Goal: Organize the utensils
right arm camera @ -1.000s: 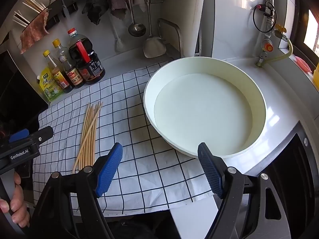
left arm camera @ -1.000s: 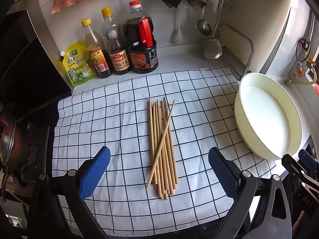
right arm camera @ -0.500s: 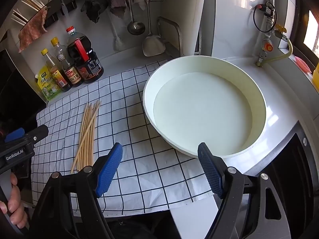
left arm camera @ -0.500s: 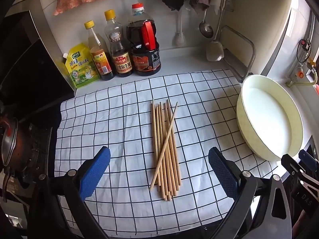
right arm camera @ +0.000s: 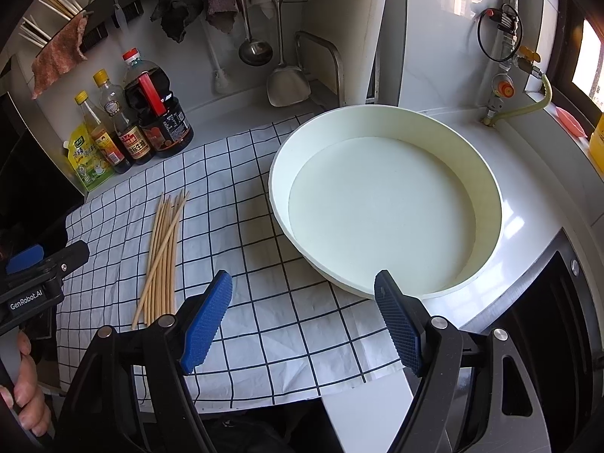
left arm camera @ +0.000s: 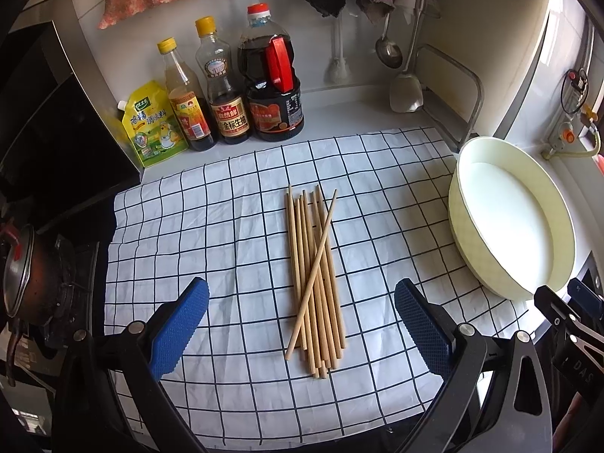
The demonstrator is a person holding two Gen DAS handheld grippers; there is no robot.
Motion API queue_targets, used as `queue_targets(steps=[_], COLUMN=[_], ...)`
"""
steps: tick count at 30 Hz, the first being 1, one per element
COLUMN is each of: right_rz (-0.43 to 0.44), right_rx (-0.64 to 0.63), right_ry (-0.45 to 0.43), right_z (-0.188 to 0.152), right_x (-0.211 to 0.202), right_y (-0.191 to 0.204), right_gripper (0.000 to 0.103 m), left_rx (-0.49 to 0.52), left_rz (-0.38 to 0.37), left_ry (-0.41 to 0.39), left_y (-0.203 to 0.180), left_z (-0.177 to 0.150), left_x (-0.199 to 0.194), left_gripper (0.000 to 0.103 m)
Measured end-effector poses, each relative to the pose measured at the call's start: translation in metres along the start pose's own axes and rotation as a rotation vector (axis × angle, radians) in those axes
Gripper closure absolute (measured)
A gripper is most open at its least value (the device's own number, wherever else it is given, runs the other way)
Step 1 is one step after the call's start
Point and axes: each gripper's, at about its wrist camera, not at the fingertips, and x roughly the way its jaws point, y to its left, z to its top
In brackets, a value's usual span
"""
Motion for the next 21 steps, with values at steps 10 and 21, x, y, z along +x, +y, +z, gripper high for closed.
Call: queue_targets(steps=[10,21], right_rz=[0.002,0.0], right_rx=[0.004,0.006], right_ry=[-0.004,-0.004], right_z=[-0.0008,-0.0003], right_x=[0.0001,-0.0005], right_y=[0.0001,-0.0005], right_gripper=[0.029,0.029], left_rx=[0.009,0.015], left_rz=[0.003,0.004], left_ry=[0.004,0.002], left_y=[-0.0021,-0.0039], left_z=[-0.0015,-0.001], left_x=[0.001,-0.0009], left_gripper=[0.006,0.006])
